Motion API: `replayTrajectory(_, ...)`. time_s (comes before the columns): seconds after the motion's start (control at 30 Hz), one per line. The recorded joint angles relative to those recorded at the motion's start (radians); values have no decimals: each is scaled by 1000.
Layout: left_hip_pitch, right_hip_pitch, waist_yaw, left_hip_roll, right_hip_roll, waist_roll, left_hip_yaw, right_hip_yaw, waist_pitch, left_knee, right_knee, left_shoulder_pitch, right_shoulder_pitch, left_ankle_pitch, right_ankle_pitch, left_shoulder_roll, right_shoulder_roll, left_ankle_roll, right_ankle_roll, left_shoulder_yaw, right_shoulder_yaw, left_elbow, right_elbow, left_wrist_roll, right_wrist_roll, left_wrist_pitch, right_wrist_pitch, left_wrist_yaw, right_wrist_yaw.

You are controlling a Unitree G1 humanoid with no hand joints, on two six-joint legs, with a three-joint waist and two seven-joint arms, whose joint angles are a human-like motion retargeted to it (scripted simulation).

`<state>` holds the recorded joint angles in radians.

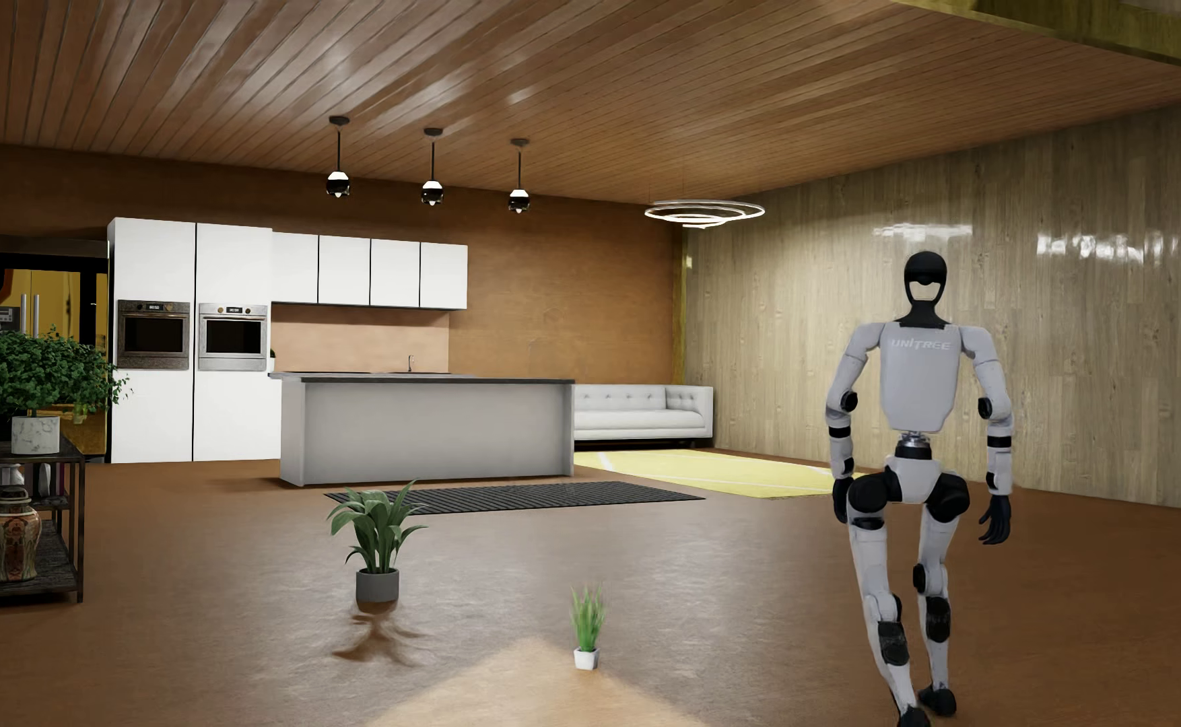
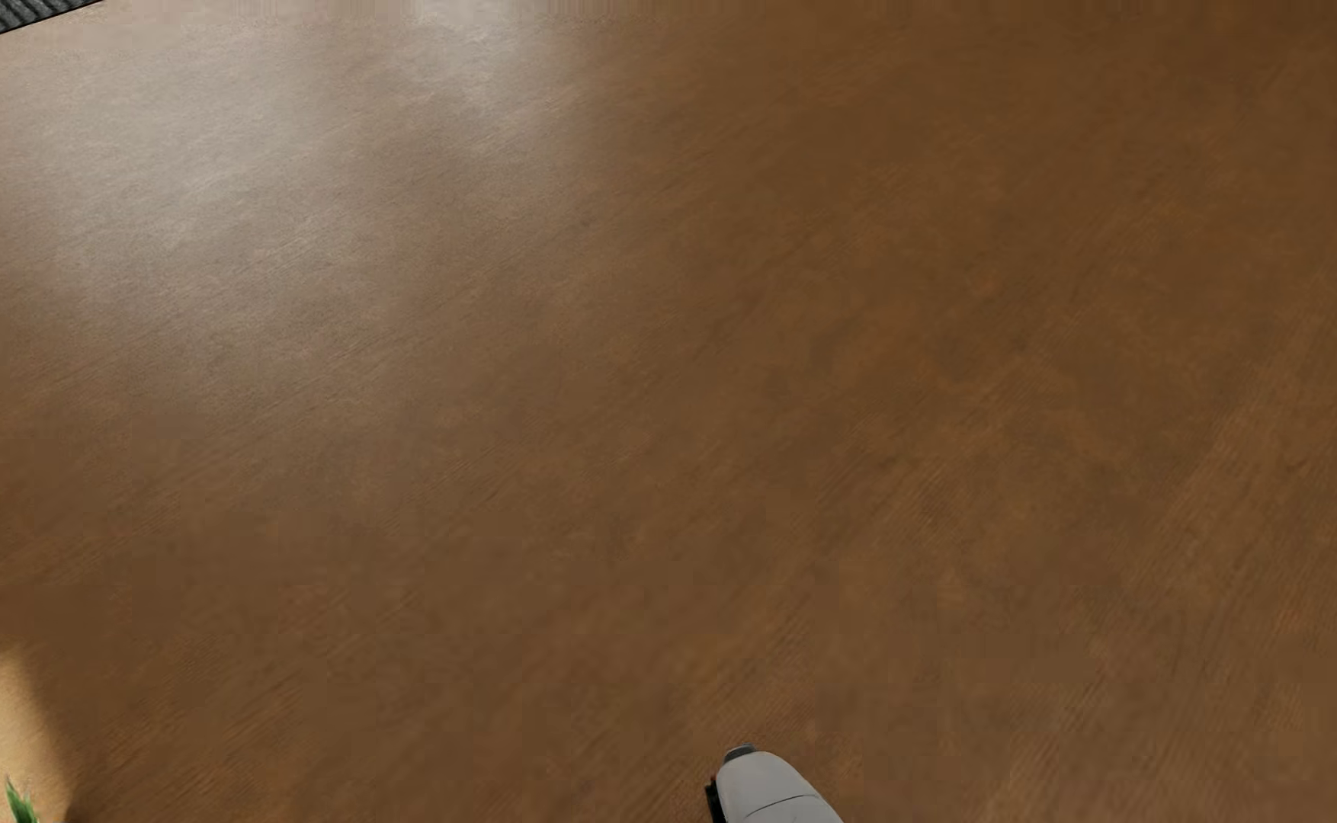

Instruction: Go to counter

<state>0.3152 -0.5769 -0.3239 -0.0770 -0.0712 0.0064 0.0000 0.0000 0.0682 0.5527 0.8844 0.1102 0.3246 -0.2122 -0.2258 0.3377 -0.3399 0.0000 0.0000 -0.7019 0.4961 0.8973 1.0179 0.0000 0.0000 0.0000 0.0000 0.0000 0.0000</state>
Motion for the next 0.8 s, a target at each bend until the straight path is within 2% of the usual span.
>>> replayTrajectory(0.07, -162, 99, 38, 25, 28, -8, 0, 0, 3, 349, 10, 44, -16, 275, -75, 0, 10, 0, 0, -12, -7, 9, -3, 0, 0, 0, 0, 0, 0)
replayTrajectory(0.1, -263, 172, 85, 38, 60, -6, 0, 0, 27, 551, -12, 62, -27, 312, -103, 0, 15, 0, 0, -6, -16, 3, -26, 0, 0, 0, 0, 0, 0)
replayTrajectory(0.13, -365, 253, 145, 30, 72, -17, 0, 0, 40, 701, -51, 80, -40, 299, -119, 6, 17, 0, 0, -7, -10, 1, -46, 0, 0, 0, 0, 0, 0)
replayTrajectory(0.17, -463, 340, 199, 12, 67, -35, 0, 0, 44, 757, -102, 98, -51, 291, -127, 5, 14, 0, 0, -2, -6, 10, -74, 0, 0, 0, 0, 0, 0)
replayTrajectory(0.23, -624, 512, 331, -12, 64, -61, 0, 0, 55, 583, -227, 144, -72, 361, -118, 4, 12, 0, 0, 61, -18, -11, -140, 0, 0, 0, 0, 0, 0)
replayTrajectory(0.3, -723, 670, 413, -33, 52, -76, 0, 0, 55, 218, -339, 171, -106, 423, -112, 23, -13, 0, 0, 34, -23, -24, -205, 0, 0, 0, 0, 0, 0)
replayTrajectory(0.33, -759, 743, 450, -36, 51, -77, 0, 0, 51, 18, -386, 183, -125, 372, -125, 23, -26, 0, 0, 52, -29, -26, -236, 0, 0, 0, 0, 0, 0)
replayTrajectory(0.37, -783, 790, 467, -30, 48, -75, 0, 0, 38, -66, -394, 194, -146, 168, -143, 26, -36, 0, 0, 40, -33, -31, -252, 0, 0, 0, 0, 0, 0)
replayTrajectory(0.4, -807, 830, 485, -27, 43, -76, 0, 0, 27, -108, -394, 203, -165, 15, -158, 26, -43, 0, 0, 32, -41, -25, -260, 0, 0, 0, 0, 0, 0)
replayTrajectory(0.43, -828, 860, 511, -26, 36, -81, 0, 0, 26, -101, -380, 207, -176, 14, -159, 27, -43, 0, 0, 22, -56, -17, -256, 0, 0, 0, 0, 0, 0)
replayTrajectory(0.47, -863, 897, 536, -27, 30, -86, 0, 0, 25, -66, -369, 214, -178, 210, -156, 31, -41, 0, 0, 18, -77, -16, -251, 0, 0, 0, 0, 0, 0)
replayTrajectory(0.5, -885, 882, 537, -49, 4, -111, 0, 0, 18, 9, -292, 211, -164, 375, -38, 28, -25, 0, 0, 8, -90, -3, -231, 0, 0, 0, 0, 0, 0)
replayTrajectory(0.53, -880, 858, 525, -75, -23, -133, 0, 0, 17, 76, -179, 206, -148, 473, 109, 27, -10, 0, 0, -2, -92, 14, -207, 0, 0, 0, 0, 0, 0)
replayTrajectory(0.57, -842, 791, 496, -106, -44, -143, 0, 0, 15, 117, -4, 195, -130, 479, 264, 24, -1, 0, 0, -8, -78, 29, -179, 0, 0, 0, 0, 0, 0)
replayTrajectory(0.6, -788, 682, 460, -136, -63, -147, 0, 0, 12, 125, 198, 184, -116, 449, 320, 23, -1, 0, 0, 1, -52, 24, -161, 0, 0, 0, 0, 0, 0)
replayTrajectory(0.67, -592, 492, 363, -159, -75, -134, 0, 0, 40, 58, 458, 141, -96, 319, 119, 21, -1, 0, 0, 36, -17, 8, -154, 0, 0, 0, 0, 0, 0)
replayTrajectory(0.7, -497, 401, 304, -151, -62, -113, 0, 0, 46, 19, 467, 110, -84, 243, 32, 22, -2, 0, 0, 49, -8, -2, -149, 0, 0, 0, 0, 0, 0)
replayTrajectory(0.73, -406, 321, 242, -141, -53, -94, 0, 0, 46, -23, 403, 83, -67, 163, -14, 31, -5, 0, 0, 60, -7, -31, -148, 0, 0, 0, 0, 0, 0)
replayTrajectory(0.8, -223, 221, 151, -112, -51, -70, 0, 0, 47, -108, 128, 31, -23, -3, 1, 61, -17, 0, 0, 75, -7, -106, -163, 0, 0, 0, 0, 0, 0)
